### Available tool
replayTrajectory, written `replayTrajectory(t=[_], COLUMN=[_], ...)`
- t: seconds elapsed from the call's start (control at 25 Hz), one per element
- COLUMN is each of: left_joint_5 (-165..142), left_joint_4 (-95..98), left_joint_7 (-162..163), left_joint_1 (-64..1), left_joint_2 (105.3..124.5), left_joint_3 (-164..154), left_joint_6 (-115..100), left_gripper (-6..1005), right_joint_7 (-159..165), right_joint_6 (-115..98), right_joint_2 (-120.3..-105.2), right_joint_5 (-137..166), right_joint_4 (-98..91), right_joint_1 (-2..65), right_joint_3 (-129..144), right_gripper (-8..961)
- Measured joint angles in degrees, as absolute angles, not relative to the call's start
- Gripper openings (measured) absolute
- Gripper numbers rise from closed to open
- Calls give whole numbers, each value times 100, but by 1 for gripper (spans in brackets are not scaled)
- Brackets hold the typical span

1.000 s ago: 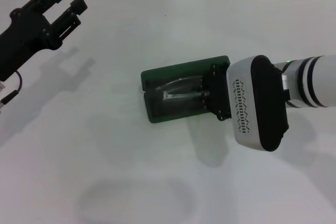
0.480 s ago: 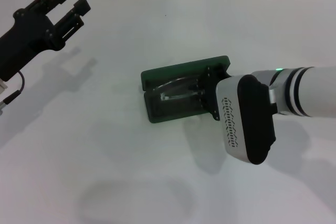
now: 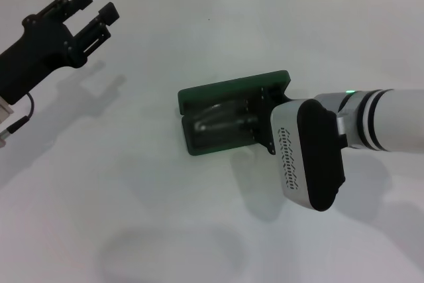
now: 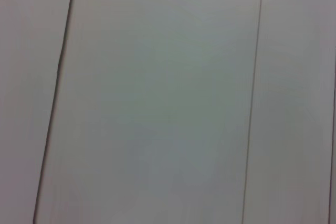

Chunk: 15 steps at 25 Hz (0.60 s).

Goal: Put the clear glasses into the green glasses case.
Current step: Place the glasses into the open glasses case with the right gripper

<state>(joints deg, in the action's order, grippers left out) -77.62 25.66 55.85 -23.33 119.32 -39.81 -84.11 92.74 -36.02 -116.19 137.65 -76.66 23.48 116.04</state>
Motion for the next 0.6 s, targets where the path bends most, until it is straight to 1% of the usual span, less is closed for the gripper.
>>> replayTrajectory(t=[0.12, 0.44, 0.6], left_joint_5=[-7762, -7762, -7762], left_joint_4=[2566, 2558, 2557], left_joint_7=[5600, 5622, 5624], left_joint_1=[-2359, -2351, -2364], left_joint_2=[11944, 11945, 11945], left_joint_3=[-3981, -3981, -3981], left_joint_6=[-8374, -8370, -8367], left_gripper=[593, 593, 593], right_joint_7=[9273, 9285, 9288], right_joint_6=[-3596, -3758, -4232], right_joint_2=[-11619, -11613, -11596], right_joint_5=[13765, 13702, 13455], right_joint_4=[-7652, -7819, -7934], right_joint_1=[2337, 2197, 2172], right_joint_3=[11616, 11489, 11180], right_gripper=[116, 253, 283])
